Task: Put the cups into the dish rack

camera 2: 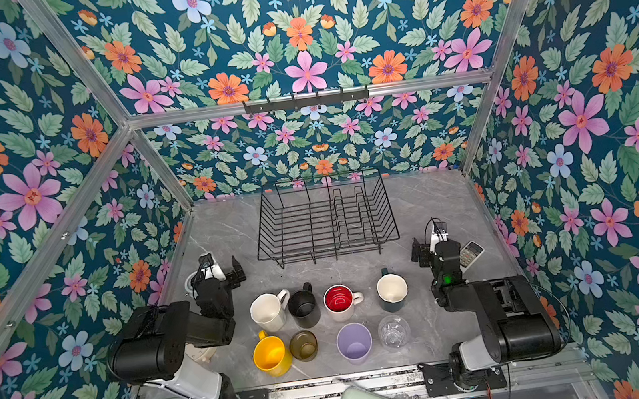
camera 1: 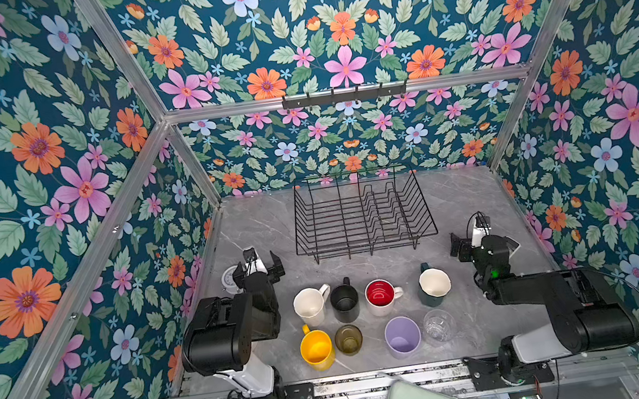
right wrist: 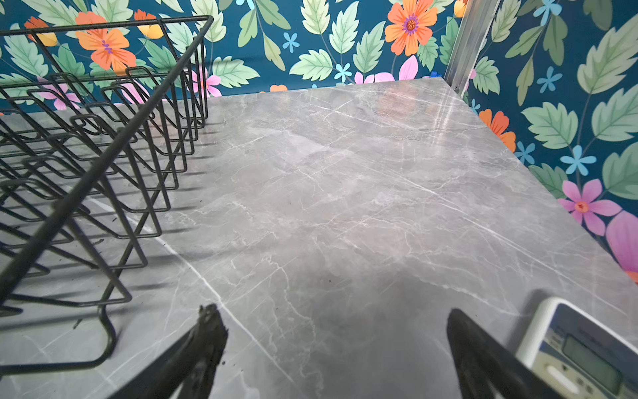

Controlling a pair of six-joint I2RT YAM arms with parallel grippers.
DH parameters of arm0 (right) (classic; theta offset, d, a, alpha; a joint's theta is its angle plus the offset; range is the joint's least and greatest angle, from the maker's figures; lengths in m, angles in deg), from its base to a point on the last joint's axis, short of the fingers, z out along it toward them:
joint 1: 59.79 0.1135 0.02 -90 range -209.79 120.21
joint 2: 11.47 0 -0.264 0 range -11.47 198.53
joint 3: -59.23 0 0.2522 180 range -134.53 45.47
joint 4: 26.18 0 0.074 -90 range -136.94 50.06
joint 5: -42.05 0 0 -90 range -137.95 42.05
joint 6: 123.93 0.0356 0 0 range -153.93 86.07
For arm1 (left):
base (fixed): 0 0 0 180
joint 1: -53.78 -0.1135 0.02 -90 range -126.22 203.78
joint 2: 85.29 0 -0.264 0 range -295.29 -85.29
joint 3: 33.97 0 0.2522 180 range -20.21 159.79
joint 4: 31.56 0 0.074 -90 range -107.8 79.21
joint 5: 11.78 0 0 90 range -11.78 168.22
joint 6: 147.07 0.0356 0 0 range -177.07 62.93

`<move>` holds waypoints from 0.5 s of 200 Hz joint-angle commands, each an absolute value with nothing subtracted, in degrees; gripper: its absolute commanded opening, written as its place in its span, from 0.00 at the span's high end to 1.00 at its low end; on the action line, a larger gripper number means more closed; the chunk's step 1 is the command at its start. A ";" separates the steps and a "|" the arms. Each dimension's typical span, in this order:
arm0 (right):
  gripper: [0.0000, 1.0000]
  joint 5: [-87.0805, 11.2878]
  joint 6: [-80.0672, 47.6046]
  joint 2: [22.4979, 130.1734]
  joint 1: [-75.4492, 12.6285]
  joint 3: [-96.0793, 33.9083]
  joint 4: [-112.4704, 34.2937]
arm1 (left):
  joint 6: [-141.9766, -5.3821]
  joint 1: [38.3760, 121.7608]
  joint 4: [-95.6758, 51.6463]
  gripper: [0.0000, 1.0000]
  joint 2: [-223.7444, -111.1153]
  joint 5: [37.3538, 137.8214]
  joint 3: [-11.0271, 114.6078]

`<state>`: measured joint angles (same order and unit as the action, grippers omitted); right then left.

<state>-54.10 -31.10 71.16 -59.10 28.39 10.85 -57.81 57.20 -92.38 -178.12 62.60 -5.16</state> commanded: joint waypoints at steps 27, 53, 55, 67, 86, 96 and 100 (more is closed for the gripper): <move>0.01 -54.71 -31.12 71.15 -59.05 28.16 12.04 | -57.56 57.21 -93.28 0.00 -178.19 62.31 -5.26; 0.01 -54.71 -31.12 71.15 -59.09 28.18 11.94 | -57.53 57.21 -93.11 0.00 -178.19 62.37 -5.18; 0.01 -54.72 -31.12 71.15 -59.05 28.12 11.97 | -57.52 57.21 -93.07 0.00 -178.23 62.32 -5.18; 0.01 -54.72 -31.12 71.15 -59.06 28.19 11.96 | -57.51 57.21 -93.02 0.00 -178.20 62.43 -5.18; 0.01 -54.71 -31.12 71.15 -59.06 28.15 12.00 | -57.56 57.21 -92.95 0.00 -178.16 62.43 -5.09; 0.01 -54.64 -31.12 71.15 -59.04 28.11 11.93 | -57.53 57.21 -92.97 0.00 -178.19 62.47 -5.09; 0.01 -54.71 -31.12 71.15 -59.08 28.19 11.93 | -57.51 57.25 -93.01 0.00 -178.23 62.48 -5.09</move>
